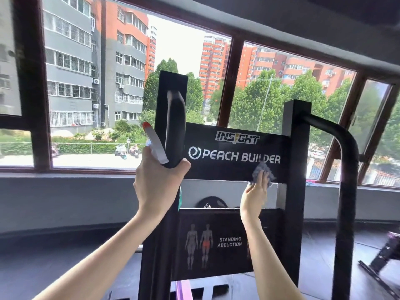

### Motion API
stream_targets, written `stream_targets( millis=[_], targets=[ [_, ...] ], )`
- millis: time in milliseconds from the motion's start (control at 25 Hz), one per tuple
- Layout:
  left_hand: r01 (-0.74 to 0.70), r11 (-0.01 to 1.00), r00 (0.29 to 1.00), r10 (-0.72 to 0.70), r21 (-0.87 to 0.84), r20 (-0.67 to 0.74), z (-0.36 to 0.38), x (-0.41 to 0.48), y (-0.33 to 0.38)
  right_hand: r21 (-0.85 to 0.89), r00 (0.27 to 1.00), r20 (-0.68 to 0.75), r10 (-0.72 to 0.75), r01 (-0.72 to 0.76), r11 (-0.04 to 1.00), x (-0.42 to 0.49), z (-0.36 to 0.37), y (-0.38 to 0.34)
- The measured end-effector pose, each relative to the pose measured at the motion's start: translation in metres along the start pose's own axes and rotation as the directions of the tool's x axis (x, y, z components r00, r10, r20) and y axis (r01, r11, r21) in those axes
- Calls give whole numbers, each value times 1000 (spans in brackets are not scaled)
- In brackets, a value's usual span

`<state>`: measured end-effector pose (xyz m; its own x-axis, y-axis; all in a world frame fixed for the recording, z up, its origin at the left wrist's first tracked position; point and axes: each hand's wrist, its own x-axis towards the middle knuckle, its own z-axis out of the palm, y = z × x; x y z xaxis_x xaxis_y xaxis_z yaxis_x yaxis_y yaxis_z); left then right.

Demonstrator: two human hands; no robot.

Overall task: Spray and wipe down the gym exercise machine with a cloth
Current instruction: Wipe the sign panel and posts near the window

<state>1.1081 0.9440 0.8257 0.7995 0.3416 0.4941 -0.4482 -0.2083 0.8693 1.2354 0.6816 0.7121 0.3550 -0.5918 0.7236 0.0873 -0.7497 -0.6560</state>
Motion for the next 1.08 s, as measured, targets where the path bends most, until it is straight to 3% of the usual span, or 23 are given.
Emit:
stream_targets(
  millis=[40,80,160,240,320,360,400,560,680,760,840,880,960,1080],
  targets=[
    [0,1000,1000,0,-5,0,0,0,0,16,994,-27,102,-101,995,-1,7,-12],
    [3,1000,1000,-3,-5,-2,0,0,-1,25,997,-47,67,-66,998,-11,15,-31],
    [-2,1000,1000,2,4,-2,0,1,-1,29,974,-2,-225,225,974,-52,35,-76],
    [-10,1000,1000,10,6,-1,0,2,-2,49,841,124,-527,525,849,-88,48,-102],
    [-9,1000,1000,9,15,8,0,2,-1,84,707,202,-678,677,731,-82,48,-99],
    [-7,1000,1000,7,20,14,-1,2,-2,86,683,211,-700,700,709,-68,42,-88],
    [-2,1000,1000,1,19,16,-2,2,-2,79,697,215,-685,686,723,-54,36,-74],
    [-16,1000,999,16,21,28,-2,1,0,-37,877,133,-461,469,882,7,7,-11],
    [-9,1000,1000,9,9,9,-1,1,-2,-99,977,68,-203,209,973,46,-12,23],
    [0,1000,1000,0,-1,1,1,1,-3,-81,999,40,-31,35,996,57,-22,31],
    [1,1000,1000,-1,0,-3,0,1,-3,-34,999,-2,33,-33,999,52,-19,19],
    [-4,1000,1000,4,2,-9,0,1,-3,-12,1000,-14,-11,11,1000,45,-11,5],
    [-13,1000,1000,13,3,-13,1,0,-3,30,960,-16,-279,280,960,23,11,-42],
    [-3,1000,1000,3,3,-16,1,1,-4,86,781,54,-623,618,782,-10,48,-119]
  ],
)
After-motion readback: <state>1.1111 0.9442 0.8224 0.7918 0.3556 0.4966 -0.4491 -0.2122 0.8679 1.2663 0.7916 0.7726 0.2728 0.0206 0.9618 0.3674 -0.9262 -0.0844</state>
